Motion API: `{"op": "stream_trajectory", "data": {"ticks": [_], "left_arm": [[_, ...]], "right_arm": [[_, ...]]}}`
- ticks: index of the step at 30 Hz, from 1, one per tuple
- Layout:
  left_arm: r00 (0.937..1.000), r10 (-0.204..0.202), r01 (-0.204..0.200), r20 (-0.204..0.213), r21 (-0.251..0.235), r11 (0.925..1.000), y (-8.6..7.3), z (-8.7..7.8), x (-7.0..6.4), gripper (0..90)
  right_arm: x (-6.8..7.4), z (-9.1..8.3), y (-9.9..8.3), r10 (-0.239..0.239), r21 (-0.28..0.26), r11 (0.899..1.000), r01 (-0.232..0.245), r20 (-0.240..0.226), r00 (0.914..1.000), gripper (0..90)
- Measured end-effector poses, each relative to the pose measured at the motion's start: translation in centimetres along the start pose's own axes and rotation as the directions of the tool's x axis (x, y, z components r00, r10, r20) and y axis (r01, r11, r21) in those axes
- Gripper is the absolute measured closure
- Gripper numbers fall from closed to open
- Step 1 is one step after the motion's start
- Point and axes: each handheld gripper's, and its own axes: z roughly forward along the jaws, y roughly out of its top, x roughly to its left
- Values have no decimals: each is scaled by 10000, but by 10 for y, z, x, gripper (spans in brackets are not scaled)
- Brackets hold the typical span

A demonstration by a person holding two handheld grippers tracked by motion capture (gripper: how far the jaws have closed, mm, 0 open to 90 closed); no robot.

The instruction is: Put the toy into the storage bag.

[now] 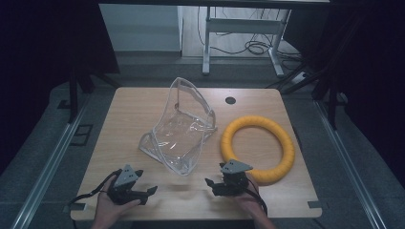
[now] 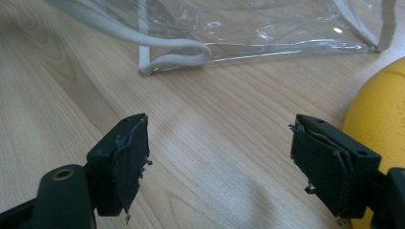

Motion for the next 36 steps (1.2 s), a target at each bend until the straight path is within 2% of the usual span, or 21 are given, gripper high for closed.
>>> {"op": "stream_trajectory", "data": {"ticks": [6, 12, 17, 28, 36], "left_arm": [[10000, -18, 18, 27, -33, 10000, 0, -1, -1, 199], [10000, 3, -3, 14, 0, 10000, 0, -1, -1, 199], [10000, -4, 4, 34, -11, 10000, 0, -1, -1, 199], [10000, 6, -6, 40, 8, 10000, -1, 0, -1, 199], [10000, -1, 1, 53, 0, 10000, -1, 0, -1, 199]], "right_arm": [[-1, -1, 0, 240, -106, 9996, -243, -295, 9993, 210], [-3, -1, 1, 116, -278, 9995, -123, -254, 9996, 212], [-3, -2, 1, 155, -262, 9995, -166, -414, 9990, 220], [-4, -2, 2, 437, -384, 9982, -455, -487, 9979, 218], [-6, -8, 4, 524, -552, 9969, -553, -534, 9972, 258]]}}
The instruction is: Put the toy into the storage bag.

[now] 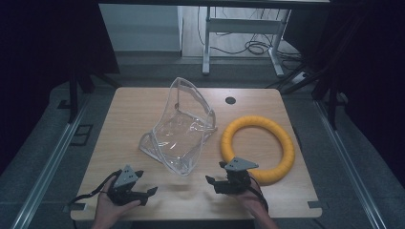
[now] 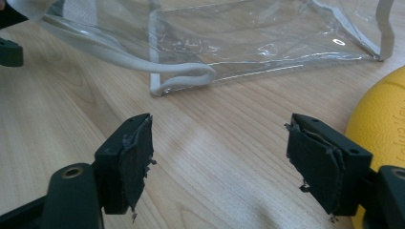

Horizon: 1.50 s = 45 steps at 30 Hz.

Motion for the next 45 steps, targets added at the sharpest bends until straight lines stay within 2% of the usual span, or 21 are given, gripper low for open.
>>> {"op": "stream_trajectory", "data": {"ticks": [4, 7, 10, 18, 26, 28, 36, 39, 40, 42, 44, 45], "left_arm": [[10000, -54, 54, 28, -36, 10000, 0, 0, 0, 199], [9999, -80, 80, 72, -42, 10000, 1, 1, 1, 200], [9998, -133, 134, 119, -55, 9999, 2, 2, 1, 199], [9998, -130, 131, 134, -40, 9999, 2, 2, 1, 199], [9997, -146, 146, 172, -15, 9999, 2, 3, 1, 200], [9998, -148, 148, 167, -16, 9999, 2, 3, 1, 199], [9997, -158, 159, 182, -22, 9999, 2, 3, 1, 200], [9997, -172, 173, 195, -29, 9998, 2, 3, 2, 200], [9996, -176, 177, 204, -23, 9998, 2, 4, 2, 200], [9996, -184, 184, 225, 5, 9998, 2, 4, 1, 200], [9996, -140, 140, 231, 29, 9999, 3, 5, 2, 200], [9995, -186, 186, 253, -4, 9998, 3, 5, 1, 200]], "right_arm": [[-1, -3, 2, -91, -14, 10000, 91, -144, 9999, 265], [-5, -11, 5, -326, 35, 9995, 327, -212, 9992, 277], [-12, -17, 7, -256, 30, 9997, 257, -347, 9991, 279], [-28, -32, 18, -197, 318, 9993, 207, -324, 9993, 274], [-43, -42, 27, -473, 831, 9953, 506, -408, 9980, 264], [-47, -44, 30, -560, 1064, 9924, 625, -629, 9965, 266], [-61, -49, 33, -742, 1652, 9827, 840, -646, 9951, 281], [-64, -49, 33, -887, 2056, 9732, 1029, -769, 9931, 289], [-66, -50, 32, -993, 2271, 9671, 1150, -797, 9919, 293], [-67, -50, 32, -1036, 2373, 9639, 1208, -837, 9911, 305], [-70, -49, 31, -1116, 2726, 9529, 1332, -931, 9894, 317], [-70, -49, 31, -1116, 2726, 9529, 1332, -931, 9894, 317]]}}
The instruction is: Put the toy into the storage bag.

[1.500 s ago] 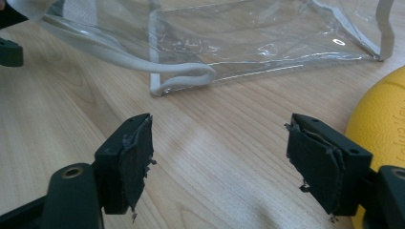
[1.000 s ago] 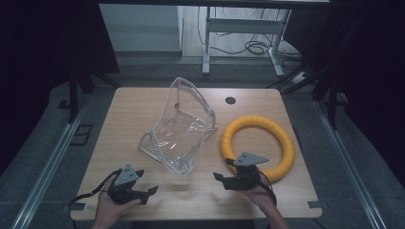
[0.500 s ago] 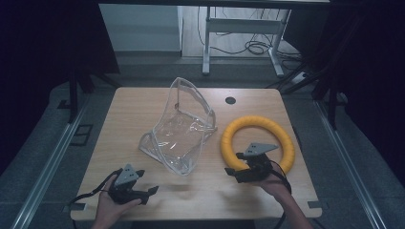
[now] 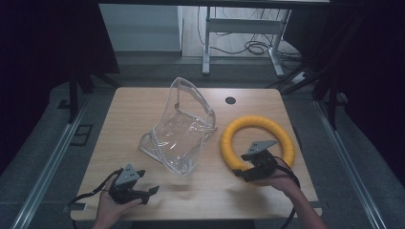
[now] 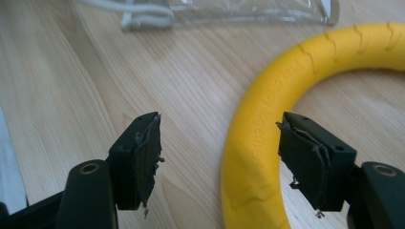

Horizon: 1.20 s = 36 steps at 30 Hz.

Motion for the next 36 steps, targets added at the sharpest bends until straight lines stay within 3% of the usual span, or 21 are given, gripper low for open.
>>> {"op": "stream_trajectory", "data": {"ticks": [3, 9, 17, 23, 28, 36], "left_arm": [[10000, -13, 13, -7, -18, 10000, 0, 0, 0, 200], [10000, -20, 20, 16, 11, 10000, 0, 0, 0, 200], [10000, -22, 22, 35, 36, 10000, 0, 1, 0, 200], [10000, -12, 12, 39, 76, 10000, 0, 1, 0, 200], [10000, -3, 3, 29, 82, 10000, 0, 1, 0, 200], [10000, 22, -22, 38, 117, 9999, 0, 3, 0, 200]], "right_arm": [[-5, 0, -1, -85, 434, 9990, 76, 190, 9998, 312], [-11, -2, -2, -157, 741, 9972, 131, 350, 9993, 307], [-15, 2, -6, -380, 1768, 9837, 314, 340, 9987, 306], [-16, 10, -9, -597, 2610, 9640, 507, 269, 9979, 306], [-17, 18, -10, -994, 3339, 9386, 866, 214, 9948, 301], [-20, 27, -12, -1251, 4149, 9041, 1020, 288, 9917, 306]]}}
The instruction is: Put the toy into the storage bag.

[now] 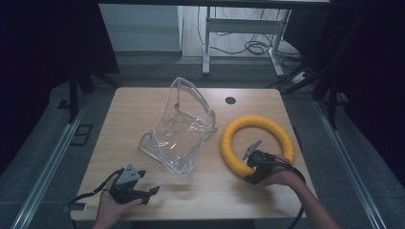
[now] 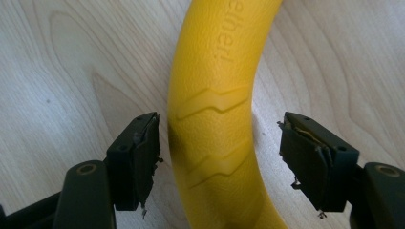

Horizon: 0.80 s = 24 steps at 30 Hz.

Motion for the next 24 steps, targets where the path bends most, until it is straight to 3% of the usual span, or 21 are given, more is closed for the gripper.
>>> {"op": "stream_trajectory", "data": {"ticks": [3, 16, 19, 24], "left_arm": [[10000, -34, 34, 31, -9, 10000, 0, 0, 0, 199], [10000, -13, 13, 33, -5, 10000, 0, 0, 0, 199], [10000, -14, 14, 43, -20, 10000, 0, 0, 0, 199], [10000, -7, 7, 52, 5, 10000, 0, 0, 0, 199]], "right_arm": [[-2, 5, 0, -86, 341, 9994, 82, 106, 9999, 318], [-7, 16, 9, -395, 883, 9951, 436, -477, 9981, 378], [-8, 16, 11, -390, 1023, 9936, 474, -830, 9958, 428], [-9, 17, 16, -729, 1341, 9873, 857, -973, 9926, 455]]}}
